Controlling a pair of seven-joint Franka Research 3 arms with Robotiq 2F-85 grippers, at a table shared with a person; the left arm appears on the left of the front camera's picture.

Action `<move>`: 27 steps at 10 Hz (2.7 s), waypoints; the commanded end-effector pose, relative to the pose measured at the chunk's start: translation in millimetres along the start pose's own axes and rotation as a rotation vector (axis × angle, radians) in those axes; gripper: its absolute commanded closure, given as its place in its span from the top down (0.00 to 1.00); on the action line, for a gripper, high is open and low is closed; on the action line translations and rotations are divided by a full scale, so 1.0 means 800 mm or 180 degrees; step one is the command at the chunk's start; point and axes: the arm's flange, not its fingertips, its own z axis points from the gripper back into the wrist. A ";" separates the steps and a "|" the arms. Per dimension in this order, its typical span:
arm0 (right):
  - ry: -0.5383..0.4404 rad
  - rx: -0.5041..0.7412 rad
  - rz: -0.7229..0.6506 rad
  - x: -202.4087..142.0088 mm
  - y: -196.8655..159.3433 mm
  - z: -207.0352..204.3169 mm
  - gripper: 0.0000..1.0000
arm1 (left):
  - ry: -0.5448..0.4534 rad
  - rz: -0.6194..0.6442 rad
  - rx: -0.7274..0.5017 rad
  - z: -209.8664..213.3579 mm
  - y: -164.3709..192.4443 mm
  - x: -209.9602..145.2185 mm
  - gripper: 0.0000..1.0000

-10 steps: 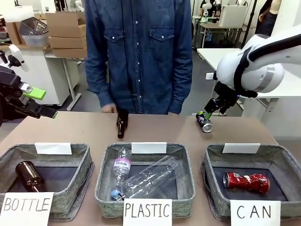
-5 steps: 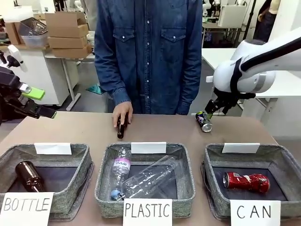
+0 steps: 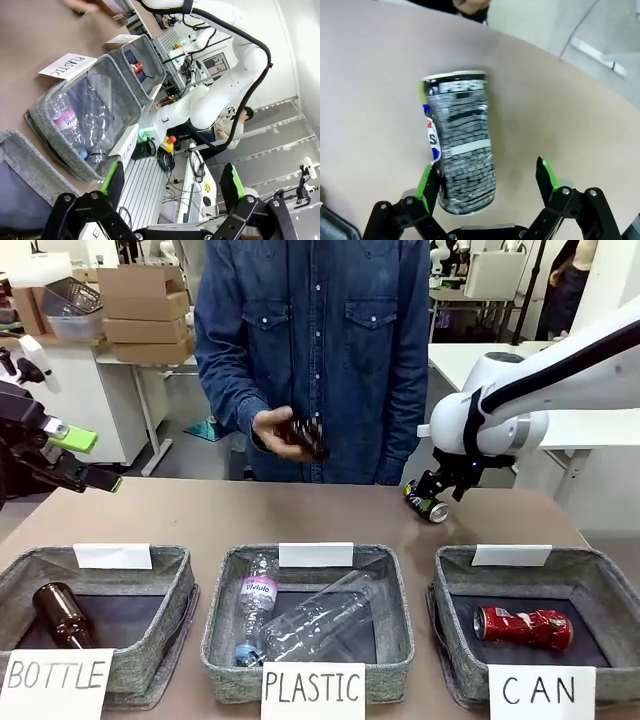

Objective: Sort the can waste into the basket.
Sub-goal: Pick up the can waste from the table and place it in the right Fabric basket.

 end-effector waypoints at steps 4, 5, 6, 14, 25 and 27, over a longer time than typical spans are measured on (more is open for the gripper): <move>0.0099 -0.0027 0.0163 0.009 0.016 -0.007 0.43 | 0.0012 -0.0050 -0.0015 0.001 -0.001 -0.002 1.00; 0.0116 0.0031 0.0222 0.009 0.019 -0.007 0.42 | 0.0012 -0.0050 -0.0015 0.001 -0.001 -0.002 1.00; 0.0128 0.0031 0.0230 0.009 0.020 -0.007 0.00 | 0.0012 -0.0050 -0.0015 0.001 -0.001 -0.002 1.00; 0.0018 0.0170 0.0041 -0.006 -0.017 0.029 0.00 | 0.0000 0.0000 0.0000 0.000 0.000 0.000 1.00; 0.0335 0.0905 0.1144 -0.293 -0.025 0.254 0.00 | -0.0496 0.0406 0.0184 0.188 -0.076 -0.041 1.00; 0.0441 0.1130 0.1464 -0.326 0.009 0.235 0.00 | -0.0496 0.0406 0.0184 0.188 -0.076 -0.041 1.00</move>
